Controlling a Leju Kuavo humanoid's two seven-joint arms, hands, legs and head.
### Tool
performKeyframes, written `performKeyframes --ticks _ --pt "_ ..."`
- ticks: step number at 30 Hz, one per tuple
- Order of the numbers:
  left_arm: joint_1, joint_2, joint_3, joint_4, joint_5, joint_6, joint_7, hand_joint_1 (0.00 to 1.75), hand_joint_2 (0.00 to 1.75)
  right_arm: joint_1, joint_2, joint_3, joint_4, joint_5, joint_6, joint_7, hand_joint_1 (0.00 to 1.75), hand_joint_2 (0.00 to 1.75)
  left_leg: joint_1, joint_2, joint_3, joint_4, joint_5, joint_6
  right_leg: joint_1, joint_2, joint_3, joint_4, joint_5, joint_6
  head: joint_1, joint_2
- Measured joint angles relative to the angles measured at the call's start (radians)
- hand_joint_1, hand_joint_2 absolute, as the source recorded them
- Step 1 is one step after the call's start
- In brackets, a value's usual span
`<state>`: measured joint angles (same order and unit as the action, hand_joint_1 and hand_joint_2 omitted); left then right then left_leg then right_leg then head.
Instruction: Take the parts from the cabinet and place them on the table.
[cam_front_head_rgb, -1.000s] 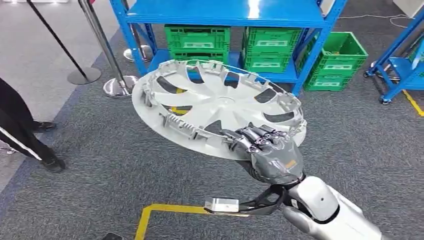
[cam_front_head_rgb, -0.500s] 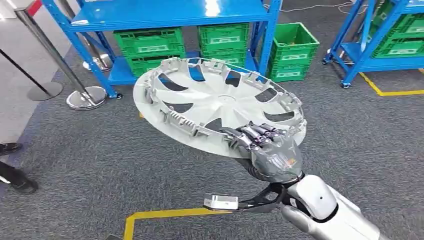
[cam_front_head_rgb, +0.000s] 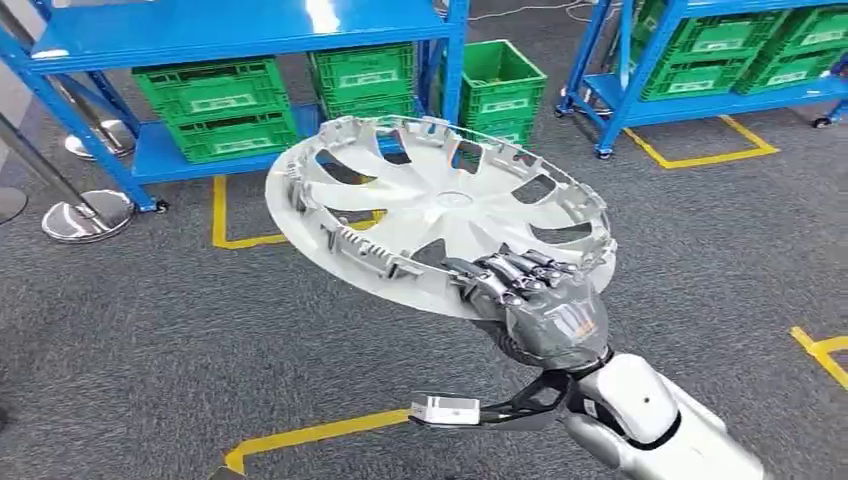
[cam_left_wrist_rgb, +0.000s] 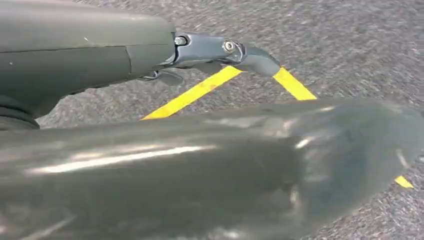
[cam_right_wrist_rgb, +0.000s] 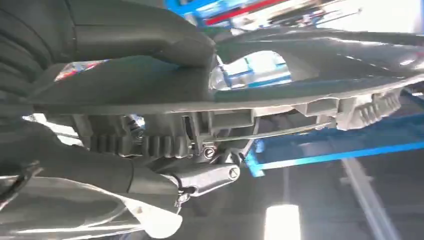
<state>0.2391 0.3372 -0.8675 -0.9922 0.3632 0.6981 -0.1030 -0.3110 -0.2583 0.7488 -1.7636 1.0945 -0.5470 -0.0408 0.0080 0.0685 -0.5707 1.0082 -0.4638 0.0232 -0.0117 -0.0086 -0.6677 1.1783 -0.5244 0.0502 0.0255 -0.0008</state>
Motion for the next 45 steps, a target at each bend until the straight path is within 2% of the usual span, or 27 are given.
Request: performKeyframes --ticks 1,2,3,7,9,12,14,16,17,18,22,24,25,27,28,29,31,32,33,34,37,38,39,40,42,43,45 --pt "-0.002 0.0 0.0 0.0 0.0 0.0 0.0 0.0 0.0 -0.002 0.0 0.0 0.0 -0.001 0.0 0.003 1.75 1.75 -0.001 0.012 0.001 0.002 -0.002 -0.003 0.002 -0.023 0.06 -0.104 0.037 -0.004 0.0 0.0" --pt "-0.002 -0.001 0.0 0.0 0.0 0.0 0.0 0.0 0.0 -0.004 0.0 -0.001 0.0 -0.001 0.0 0.003 1.75 1.75 -0.003 0.02 0.002 0.004 -0.003 -0.005 0.009 -0.068 0.09 -0.167 0.028 -0.01 0.0 0.0" --pt "-0.001 -0.001 0.0 0.0 0.001 0.0 0.0 0.0 0.0 -0.004 0.0 -0.001 -0.001 0.0 0.0 0.002 1.75 1.75 -0.011 0.028 0.0 0.007 -0.006 -0.012 0.011 -0.076 0.101 -0.171 0.034 -0.025 -0.002 0.0" --pt "-0.004 -0.001 -0.001 0.0 0.002 0.0 -0.005 0.0 0.0 -0.004 0.0 -0.001 -0.001 0.001 0.0 0.003 1.75 1.75 -0.009 0.066 0.004 0.005 -0.003 -0.033 0.01 -0.023 0.09 -0.177 0.051 -0.049 -0.001 0.0" --pt "-0.005 -0.001 -0.002 0.001 0.002 0.001 -0.009 0.0 0.0 -0.004 0.001 -0.001 0.0 0.001 0.001 0.003 1.75 1.75 0.001 -0.035 -0.019 0.071 -0.063 -0.045 0.003 -0.006 0.087 -0.181 0.06 -0.058 -0.006 0.0" --pt "-0.002 0.0 -0.002 0.004 0.004 0.001 -0.011 0.0 0.0 -0.004 0.004 -0.001 0.0 0.007 0.0 0.003 1.75 1.75 0.002 -0.06 -0.108 0.291 -0.168 -0.052 0.003 0.032 0.079 -0.18 0.066 -0.062 -0.008 0.0" --pt "-0.002 -0.001 -0.005 0.004 0.003 0.001 -0.011 0.0 0.0 -0.002 0.004 -0.001 0.0 0.01 0.0 0.003 1.75 1.75 0.003 -0.062 -0.097 0.283 -0.138 -0.051 0.003 0.06 0.076 -0.177 0.069 -0.059 -0.008 0.0" --pt "-0.002 0.0 -0.005 0.005 0.0 0.002 -0.011 0.0 0.0 -0.002 0.004 -0.001 0.0 0.014 0.0 0.003 1.75 1.75 0.004 -0.082 -0.013 0.114 -0.045 -0.044 0.003 0.09 0.075 -0.173 0.071 -0.055 -0.008 0.0" --pt "-0.002 0.001 -0.005 0.005 -0.002 0.002 -0.011 0.0 0.0 -0.002 0.004 -0.001 0.0 0.018 0.0 0.003 1.75 1.75 0.007 -0.129 0.026 0.031 -0.019 -0.039 0.001 0.101 0.074 -0.172 0.072 -0.052 -0.008 0.0" --pt "-0.002 0.0 -0.006 0.005 -0.002 0.002 -0.011 0.0 0.0 -0.004 0.004 -0.001 0.0 0.019 0.0 0.003 1.75 1.75 0.013 -0.18 0.033 0.012 -0.032 -0.035 0.007 0.113 0.066 -0.166 0.075 -0.045 -0.006 0.0" --pt "-0.003 0.001 -0.006 0.006 -0.005 0.005 -0.014 0.0 0.0 -0.005 0.005 -0.003 0.0 0.034 -0.002 0.002 1.75 1.75 0.009 -0.132 0.031 -0.003 -0.023 -0.02 -0.005 0.165 0.043 -0.174 0.096 -0.013 -0.006 0.0" --pt "-0.007 0.0 -0.006 0.006 -0.007 0.005 -0.014 0.0 0.0 -0.006 0.005 -0.003 0.0 0.034 -0.002 0.002 1.75 1.75 0.01 -0.101 0.03 -0.01 -0.017 -0.005 0.0 0.054 0.009 -0.121 0.05 -0.01 0.004 0.0" --pt "-0.007 0.0 -0.006 0.006 -0.006 0.005 -0.014 0.0 0.0 -0.007 0.005 -0.004 0.0 0.037 -0.002 0.002 1.75 1.75 0.008 -0.085 0.028 -0.01 -0.017 -0.005 0.0 0.025 -0.027 -0.04 0.005 -0.005 0.007 0.0" --pt "-0.005 0.0 -0.007 0.008 -0.003 0.003 -0.016 0.0 0.0 -0.006 0.005 -0.004 0.001 0.062 -0.006 0.002 1.75 1.75 0.006 -0.051 0.025 -0.009 -0.016 -0.005 -0.001 0.013 -0.098 0.121 -0.059 0.0 0.006 0.0" --pt "-0.006 -0.001 -0.008 0.01 0.002 0.001 -0.017 0.0 0.0 -0.006 0.005 -0.004 0.003 0.077 -0.011 0.003 1.75 1.75 0.006 -0.037 0.024 -0.009 -0.016 -0.005 -0.001 0.011 -0.108 0.15 -0.06 0.001 0.004 0.0" --pt "-0.008 -0.001 -0.011 0.012 0.003 0.0 -0.019 0.0 0.0 -0.006 0.004 -0.004 0.006 0.092 -0.018 0.003 1.75 1.75 0.005 -0.023 0.025 -0.009 -0.017 -0.005 -0.001 0.009 -0.093 0.131 -0.042 0.001 0.006 0.0" --pt "-0.018 -0.001 -0.017 0.017 0.008 -0.003 -0.028 0.0 0.0 -0.006 0.004 -0.006 0.011 0.128 -0.032 0.01 1.75 1.75 0.004 0.002 0.027 -0.008 -0.018 -0.007 0.0 -0.006 0.0 -0.03 0.033 -0.006 0.005 0.0" --pt "-0.024 -0.001 -0.02 0.019 0.011 -0.003 -0.033 0.0 0.0 -0.007 0.004 -0.008 0.011 0.146 -0.041 0.013 1.75 1.75 0.003 0.012 0.029 -0.008 -0.02 -0.01 0.004 -0.043 0.057 -0.128 0.063 -0.011 0.005 0.0" --pt "-0.025 -0.001 -0.021 0.021 0.014 -0.004 -0.038 0.0 0.0 -0.014 0.004 -0.01 0.012 0.17 -0.05 0.018 1.75 1.75 -0.005 0.022 0.028 -0.006 -0.024 -0.016 0.017 -0.084 0.083 -0.168 0.044 -0.016 0.006 0.0" --pt "-0.026 -0.001 -0.023 0.026 0.017 -0.004 -0.042 0.0 0.0 -0.022 0.004 -0.01 0.014 0.198 -0.059 0.02 1.75 1.75 -0.008 0.032 0.026 -0.002 -0.024 -0.021 0.014 -0.065 0.082 -0.171 0.052 -0.03 0.003 0.0" --pt "-0.037 -0.001 -0.032 0.035 0.025 -0.005 -0.056 0.0 0.0 -0.034 -0.005 -0.01 0.02 0.264 -0.079 0.031 1.75 1.75 -0.007 0.068 0.032 -0.003 -0.027 -0.034 0.016 -0.028 0.073 -0.17 0.056 -0.044 0.006 0.0" --pt "-0.041 -0.001 -0.034 0.038 0.027 -0.005 -0.059 0.0 0.0 -0.04 -0.008 -0.01 0.021 0.276 -0.08 0.031 1.75 1.75 -0.002 0.045 0.03 0.003 -0.038 -0.042 0.007 -0.02 0.076 -0.175 0.062 -0.052 0.006 0.0" --pt "-0.045 -0.001 -0.039 0.042 0.029 -0.005 -0.063 0.0 0.0 -0.051 -0.013 -0.01 0.024 0.288 -0.084 0.033 1.75 1.75 0.001 -0.016 0.02 0.035 -0.065 -0.046 0.006 -0.009 0.075 -0.176 0.064 -0.057 0.001 0.0" --pt "-0.048 0.0 -0.043 0.047 0.035 -0.005 -0.067 0.0 0.0 -0.059 -0.013 -0.01 0.027 0.298 -0.085 0.038 1.75 1.75 0.002 -0.046 -0.007 0.1 -0.106 -0.047 0.006 0.0 0.074 -0.176 0.065 -0.059 -0.003 0.0" --pt "-0.048 0.001 -0.048 0.057 0.04 -0.005 -0.071 0.0 0.0 -0.063 -0.017 -0.009 0.033 0.319 -0.087 0.045 1.75 1.75 0.002 -0.061 -0.085 0.274 -0.183 -0.049 0.007 0.026 0.073 -0.175 0.066 -0.061 -0.006 0.0" --pt "-0.047 0.0 -0.05 0.061 0.043 -0.005 -0.071 0.0 0.0 -0.063 -0.02 -0.009 0.035 0.325 -0.089 0.047 1.75 1.75 0.002 -0.061 -0.107 0.321 -0.19 -0.049 0.008 0.039 0.073 -0.175 0.066 -0.061 -0.005 0.0" --pt "-0.048 0.0 -0.054 0.065 0.043 -0.005 -0.072 0.0 0.0 -0.067 -0.025 -0.009 0.037 0.328 -0.091 0.048 1.75 1.75 0.002 -0.064 -0.087 0.267 -0.13 -0.045 0.009 0.069 0.074 -0.172 0.066 -0.061 -0.005 0.0"
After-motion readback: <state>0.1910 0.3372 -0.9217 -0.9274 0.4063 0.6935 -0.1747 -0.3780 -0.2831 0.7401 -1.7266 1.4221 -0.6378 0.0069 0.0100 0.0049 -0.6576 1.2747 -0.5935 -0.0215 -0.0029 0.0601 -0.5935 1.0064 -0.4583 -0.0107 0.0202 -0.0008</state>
